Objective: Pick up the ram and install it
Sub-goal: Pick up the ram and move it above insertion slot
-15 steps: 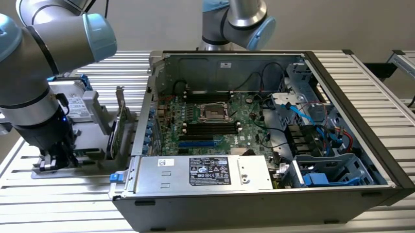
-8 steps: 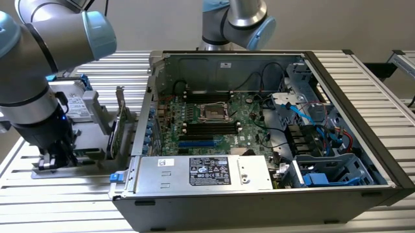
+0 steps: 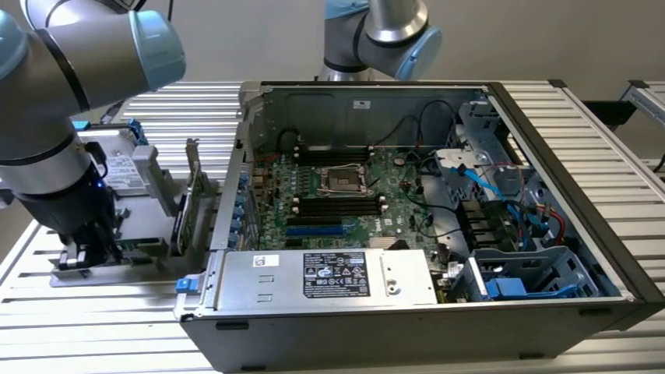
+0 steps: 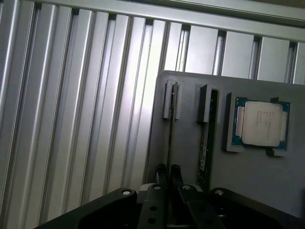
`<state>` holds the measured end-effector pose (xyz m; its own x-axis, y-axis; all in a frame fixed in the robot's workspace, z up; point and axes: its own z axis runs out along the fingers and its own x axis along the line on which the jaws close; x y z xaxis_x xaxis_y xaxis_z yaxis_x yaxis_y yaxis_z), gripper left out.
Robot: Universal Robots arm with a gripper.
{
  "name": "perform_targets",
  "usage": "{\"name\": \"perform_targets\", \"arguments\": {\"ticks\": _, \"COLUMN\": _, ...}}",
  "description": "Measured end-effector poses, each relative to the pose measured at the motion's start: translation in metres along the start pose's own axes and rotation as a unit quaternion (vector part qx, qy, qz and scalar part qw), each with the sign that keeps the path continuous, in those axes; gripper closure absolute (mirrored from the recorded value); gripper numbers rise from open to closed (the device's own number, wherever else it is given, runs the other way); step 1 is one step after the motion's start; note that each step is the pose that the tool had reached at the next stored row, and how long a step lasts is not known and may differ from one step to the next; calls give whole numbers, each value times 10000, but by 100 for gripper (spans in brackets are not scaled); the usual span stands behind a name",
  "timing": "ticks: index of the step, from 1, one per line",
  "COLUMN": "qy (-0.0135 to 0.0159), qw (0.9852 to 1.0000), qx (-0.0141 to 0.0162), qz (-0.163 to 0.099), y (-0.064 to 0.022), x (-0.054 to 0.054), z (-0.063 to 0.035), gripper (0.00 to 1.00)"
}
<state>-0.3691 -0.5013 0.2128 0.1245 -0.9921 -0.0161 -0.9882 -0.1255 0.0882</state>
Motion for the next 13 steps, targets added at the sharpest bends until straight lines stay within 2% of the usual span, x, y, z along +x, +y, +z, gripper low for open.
{"name": "perform_targets", "arguments": {"ticks": 8, "qy": -3, "qw": 10000, "qx": 1, "qz": 32, "y": 5, "x": -1, "z": -73, "gripper": 86}}
{"name": "perform_targets", "arguments": {"ticks": 13, "qy": -5, "qw": 10000, "qx": 0, "qz": 53, "y": 15, "x": -3, "z": -217, "gripper": 86}}
